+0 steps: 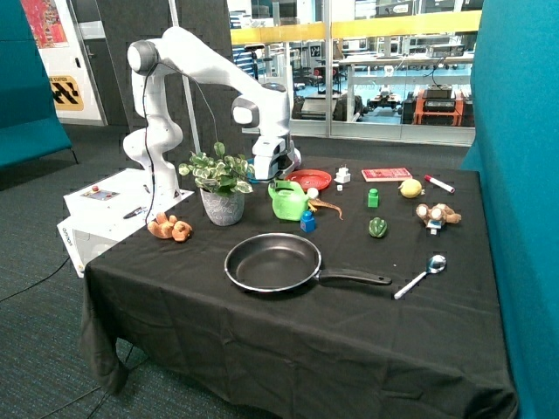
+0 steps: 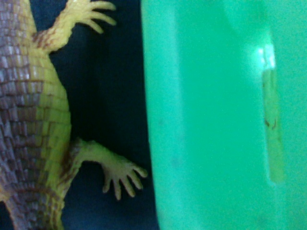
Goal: Water the pot plant and put the can on the plate
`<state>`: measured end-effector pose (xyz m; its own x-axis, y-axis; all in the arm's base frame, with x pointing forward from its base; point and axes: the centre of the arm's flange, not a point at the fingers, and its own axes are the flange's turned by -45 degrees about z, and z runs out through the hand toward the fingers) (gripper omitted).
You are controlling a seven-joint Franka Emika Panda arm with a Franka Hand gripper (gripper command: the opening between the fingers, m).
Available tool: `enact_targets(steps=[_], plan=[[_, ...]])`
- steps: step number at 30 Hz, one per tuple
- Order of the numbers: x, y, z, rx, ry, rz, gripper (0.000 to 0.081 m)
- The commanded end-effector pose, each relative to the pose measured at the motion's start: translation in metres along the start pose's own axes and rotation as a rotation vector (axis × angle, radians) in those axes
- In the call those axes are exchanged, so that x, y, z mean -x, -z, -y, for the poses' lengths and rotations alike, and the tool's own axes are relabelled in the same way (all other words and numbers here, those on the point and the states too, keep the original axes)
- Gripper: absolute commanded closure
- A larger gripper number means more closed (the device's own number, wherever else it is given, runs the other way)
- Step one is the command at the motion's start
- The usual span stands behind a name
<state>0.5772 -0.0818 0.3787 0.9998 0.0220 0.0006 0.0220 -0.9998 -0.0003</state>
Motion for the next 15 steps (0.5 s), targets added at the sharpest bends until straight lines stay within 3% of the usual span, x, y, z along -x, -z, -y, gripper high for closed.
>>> enact_targets(steps=[1,3,6,8,15], plan=[[0.0007,-0.0058,-0.0001,0.0003,0.005,0.0006,0.0477],[0.001,-0.0075,0.0007,0.0003,0.003,0.0006,0.0507],[0.0012,-0.0089,0.0017,0.0003,-0.003,0.0006,0.0713],[0.0012,-0.0091,0.002,0.0003,-0.005,0.0006,0.0784],[0.0003,-0.0086,0.0024,0.0003,-0.005,0.0006,0.0808]])
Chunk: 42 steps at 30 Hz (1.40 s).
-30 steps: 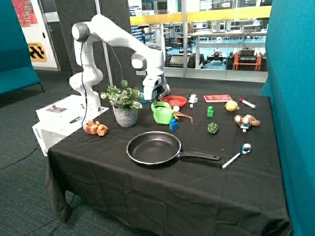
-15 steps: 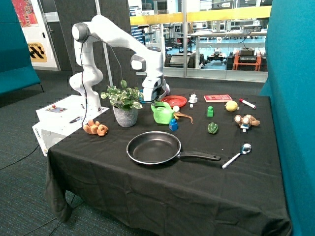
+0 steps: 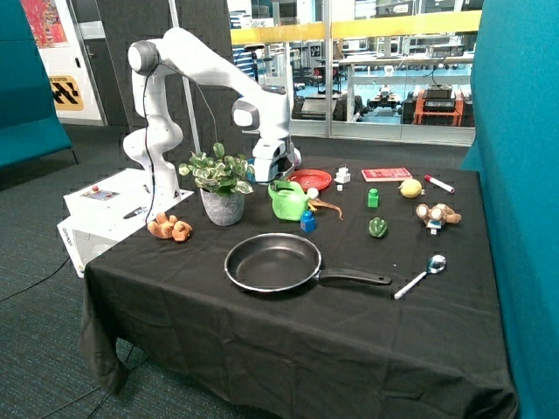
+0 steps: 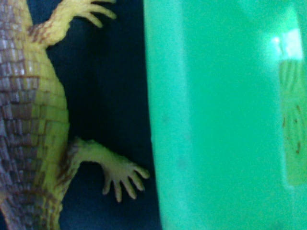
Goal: Water the pot plant and put the can on the plate
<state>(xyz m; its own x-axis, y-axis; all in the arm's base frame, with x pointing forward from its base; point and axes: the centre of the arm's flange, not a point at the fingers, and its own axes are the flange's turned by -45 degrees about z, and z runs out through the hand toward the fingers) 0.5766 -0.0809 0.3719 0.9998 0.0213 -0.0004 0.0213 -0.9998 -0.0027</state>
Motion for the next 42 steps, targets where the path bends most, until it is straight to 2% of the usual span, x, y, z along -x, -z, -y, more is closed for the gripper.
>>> enact_targets(steps=[1,14,27,42], plan=[[0.0,-0.002,0.001,0.0027,-0.005,-0.0004,0.0808],[0.004,-0.002,-0.002,0.0027,0.0,-0.0004,0.0808],[0.008,0.038,0.006,0.0027,0.035,-0.0003,0.0808],[0.023,0.058,0.026,0.0027,0.062,-0.0003,0.0808]])
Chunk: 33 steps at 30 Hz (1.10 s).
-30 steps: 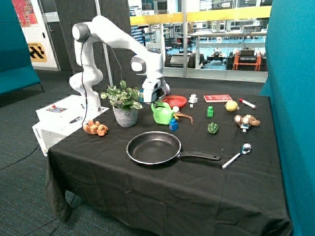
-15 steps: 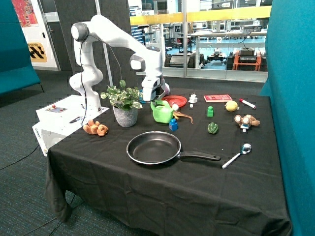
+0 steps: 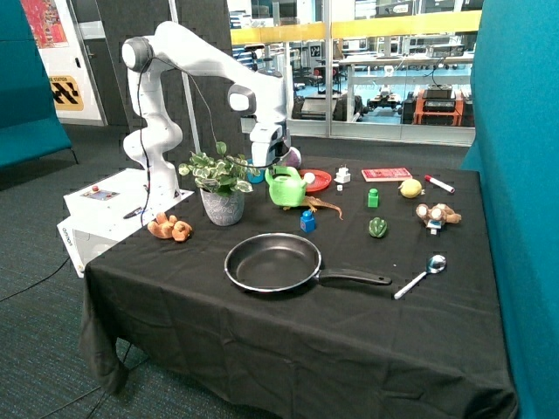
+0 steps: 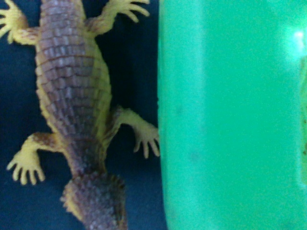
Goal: Water the pot plant and put the can on the plate
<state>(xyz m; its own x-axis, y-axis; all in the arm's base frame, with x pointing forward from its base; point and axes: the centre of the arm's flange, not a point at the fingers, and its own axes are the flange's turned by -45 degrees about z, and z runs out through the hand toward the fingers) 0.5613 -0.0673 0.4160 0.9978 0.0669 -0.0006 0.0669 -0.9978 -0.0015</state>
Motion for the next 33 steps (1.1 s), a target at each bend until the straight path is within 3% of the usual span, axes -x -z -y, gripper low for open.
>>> enact_targets(steps=[1,17,24,33], plan=[[0.008,0.015,0.014,0.0015,0.018,-0.0006,0.0808],[0.022,0.027,0.037,0.0015,0.037,-0.0005,0.0808],[0.032,0.032,0.046,0.0015,0.015,-0.0006,0.0808],[0.06,0.038,0.08,0.0015,-0.037,-0.0006,0.0808]])
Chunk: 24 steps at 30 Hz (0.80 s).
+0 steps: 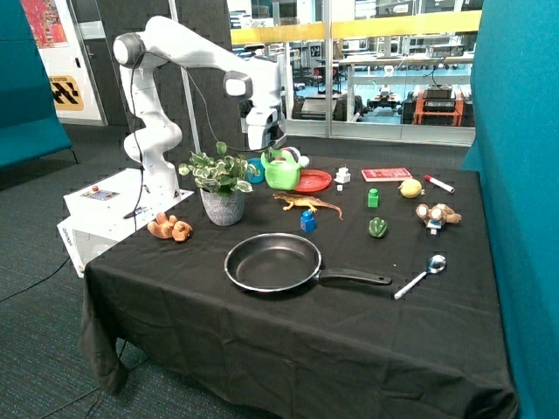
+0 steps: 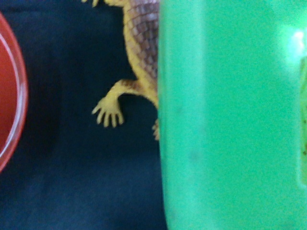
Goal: Water the pot plant and put the can on the plate
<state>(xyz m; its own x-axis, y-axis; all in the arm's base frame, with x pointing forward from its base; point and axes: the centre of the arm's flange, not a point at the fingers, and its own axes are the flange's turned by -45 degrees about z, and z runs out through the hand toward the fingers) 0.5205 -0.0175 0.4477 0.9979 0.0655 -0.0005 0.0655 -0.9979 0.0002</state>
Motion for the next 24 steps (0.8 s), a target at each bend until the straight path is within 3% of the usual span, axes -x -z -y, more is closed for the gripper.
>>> enact_targets(steps=[1,11,24], plan=[[0.026,0.007,0.032,-0.0003,-0.036,-0.0005,0.0808],[0.062,0.012,0.073,-0.0003,-0.06,-0.0004,0.0808],[0.106,0.017,0.083,-0.0003,-0.163,-0.0004,0.0808]])
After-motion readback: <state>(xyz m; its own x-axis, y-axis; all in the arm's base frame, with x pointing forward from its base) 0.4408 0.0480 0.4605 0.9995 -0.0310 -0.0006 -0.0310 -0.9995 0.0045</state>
